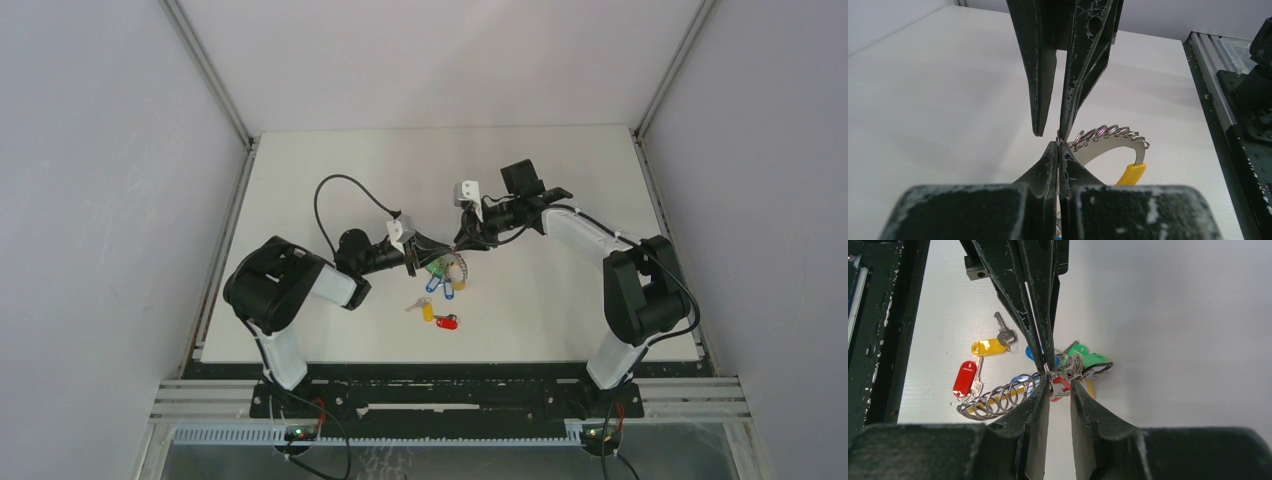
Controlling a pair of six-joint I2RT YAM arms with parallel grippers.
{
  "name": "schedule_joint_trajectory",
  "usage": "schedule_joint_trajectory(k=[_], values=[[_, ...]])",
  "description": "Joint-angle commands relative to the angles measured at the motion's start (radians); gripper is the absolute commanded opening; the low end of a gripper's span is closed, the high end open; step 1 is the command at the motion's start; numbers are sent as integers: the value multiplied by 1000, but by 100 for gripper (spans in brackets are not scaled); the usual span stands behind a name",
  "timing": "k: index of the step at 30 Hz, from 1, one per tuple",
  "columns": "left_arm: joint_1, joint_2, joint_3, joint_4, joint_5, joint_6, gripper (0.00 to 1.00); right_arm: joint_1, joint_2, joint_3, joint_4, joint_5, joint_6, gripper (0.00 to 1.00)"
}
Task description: Put the keys on the keyring
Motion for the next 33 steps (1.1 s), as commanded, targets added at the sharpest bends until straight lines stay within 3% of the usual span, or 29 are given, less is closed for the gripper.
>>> schedule_joint_trajectory(k=[1, 8, 17, 23, 27, 33], values=[[-2, -61, 7, 90, -47, -31, 0, 5, 10, 6, -4, -66, -34, 22], [-1, -42, 19, 90, -124, -96, 0, 9, 30, 5, -3, -66, -35, 21], [-6, -39, 20, 94, -105, -122, 0, 2, 38, 5, 37, -56, -3, 17], [-6, -39, 25, 96, -93, -131, 0, 3, 43, 6, 54, -66, -3, 11], [-6, -40, 29, 96, -88, -134, 0, 3, 40, 7, 56, -62, -3, 0], [5, -26, 20, 97, -77, -124, 0, 3, 4, 7, 39, -8, -3, 0]])
